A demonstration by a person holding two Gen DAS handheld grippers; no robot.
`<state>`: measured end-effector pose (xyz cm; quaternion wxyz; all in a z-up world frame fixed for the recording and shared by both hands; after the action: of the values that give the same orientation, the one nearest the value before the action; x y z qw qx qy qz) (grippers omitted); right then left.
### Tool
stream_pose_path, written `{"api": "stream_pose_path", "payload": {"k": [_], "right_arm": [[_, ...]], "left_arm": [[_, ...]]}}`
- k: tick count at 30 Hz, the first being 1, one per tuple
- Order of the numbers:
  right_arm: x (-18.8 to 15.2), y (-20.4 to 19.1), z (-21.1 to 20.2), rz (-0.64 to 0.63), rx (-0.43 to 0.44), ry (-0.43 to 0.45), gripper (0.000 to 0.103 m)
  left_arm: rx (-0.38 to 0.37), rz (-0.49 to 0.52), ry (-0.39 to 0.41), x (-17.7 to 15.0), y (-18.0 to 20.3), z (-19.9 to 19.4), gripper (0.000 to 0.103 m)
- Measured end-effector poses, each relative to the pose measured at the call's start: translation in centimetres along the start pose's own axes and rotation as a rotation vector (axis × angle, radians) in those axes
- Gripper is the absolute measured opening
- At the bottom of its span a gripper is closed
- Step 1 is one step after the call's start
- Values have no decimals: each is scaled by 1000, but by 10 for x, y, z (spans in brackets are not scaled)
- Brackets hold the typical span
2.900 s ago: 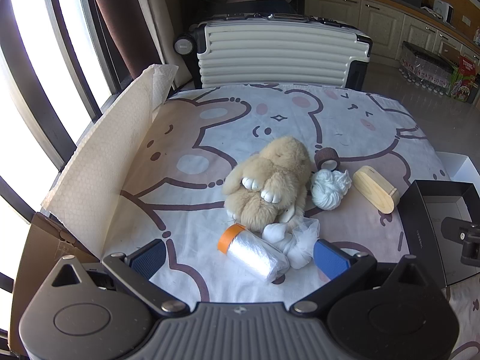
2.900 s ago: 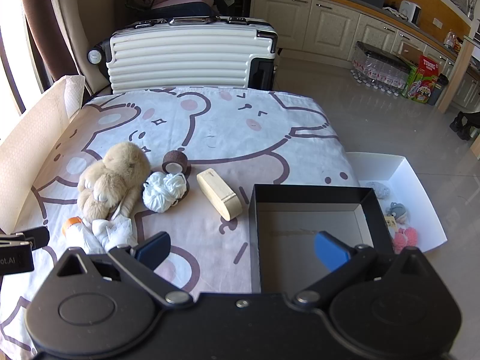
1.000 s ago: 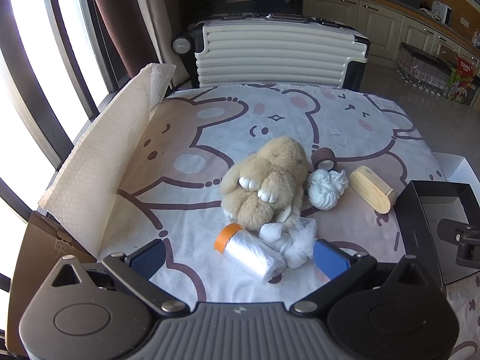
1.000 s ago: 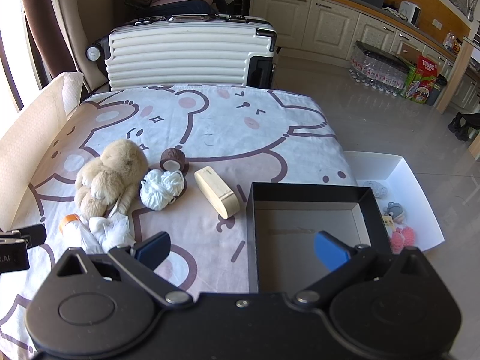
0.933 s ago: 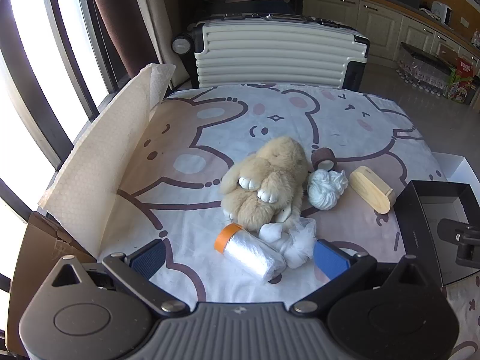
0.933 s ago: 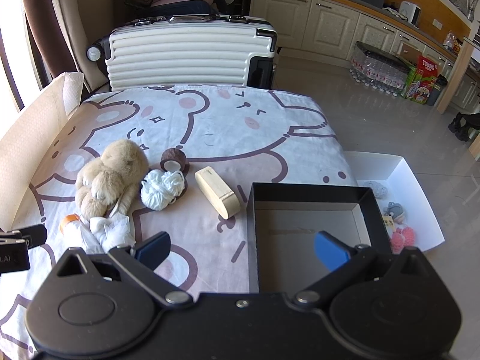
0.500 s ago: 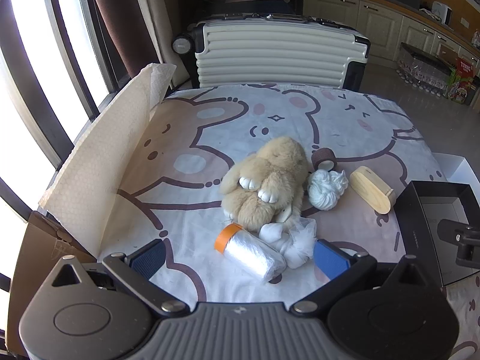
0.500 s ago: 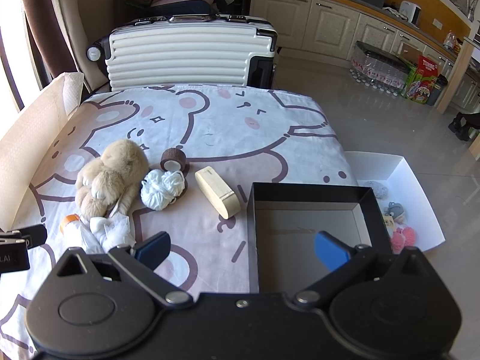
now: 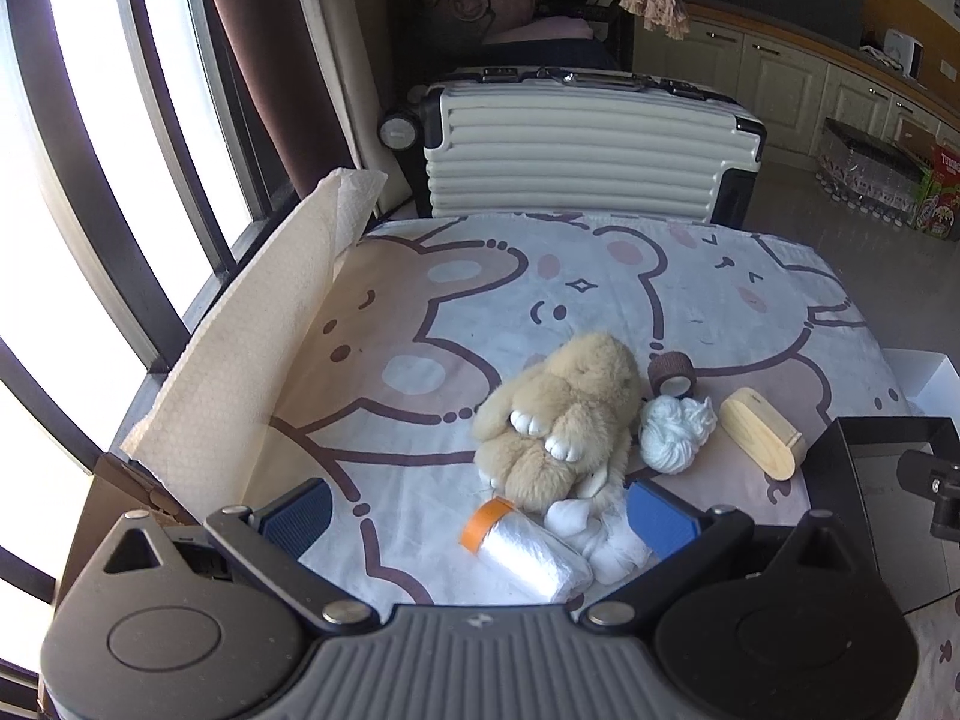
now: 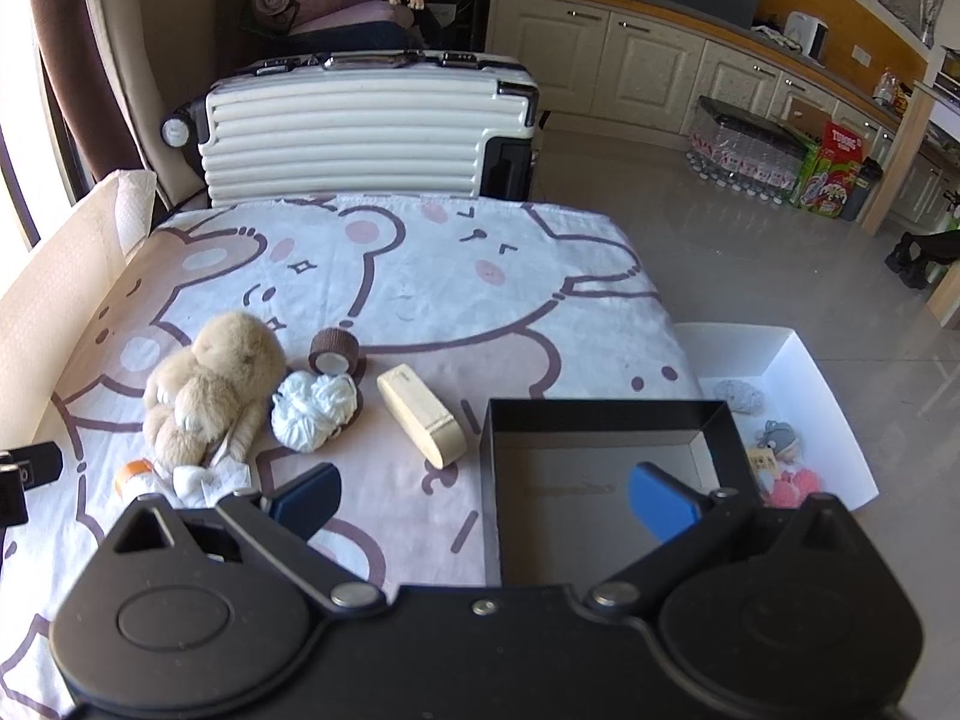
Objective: Organize objects
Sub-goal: 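Move both tools down toward the bag roll and white tissue item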
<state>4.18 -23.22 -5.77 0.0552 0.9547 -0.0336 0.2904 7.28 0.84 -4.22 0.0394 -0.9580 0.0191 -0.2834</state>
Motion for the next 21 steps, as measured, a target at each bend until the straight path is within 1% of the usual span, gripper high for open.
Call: {"api": "stream_pose_path", "payload": {"k": [5, 10, 15, 18, 21], "right_arm": [[22, -6, -17, -25, 17, 45, 103], [49, -10, -33, -31, 37, 90, 103], [78, -11, -41, 20, 85, 116, 103], [96, -15, -40, 41, 99, 134, 103], [108, -21, -34, 54, 125, 133, 103]], "left_arm": [[8, 5, 50, 23, 0, -19, 103], [12, -8, 81, 48, -2, -32, 103], [20, -32, 87, 71, -6, -29, 103], [28, -40, 83, 81, -6, -21, 103], [37, -52, 71, 89, -7, -11, 103]]}}
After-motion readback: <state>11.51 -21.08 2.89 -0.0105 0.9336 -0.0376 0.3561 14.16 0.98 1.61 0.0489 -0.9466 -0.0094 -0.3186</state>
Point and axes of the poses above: each gripper's, at about its wrist camera, not at the fingertips, and z roughly the way its jaws point, y to its right, x to its top, the point moved 10 cm from there along z, roughly the way its jaws point, and after that the axes turned 8 degrees about -y, right-handed, at the moved point
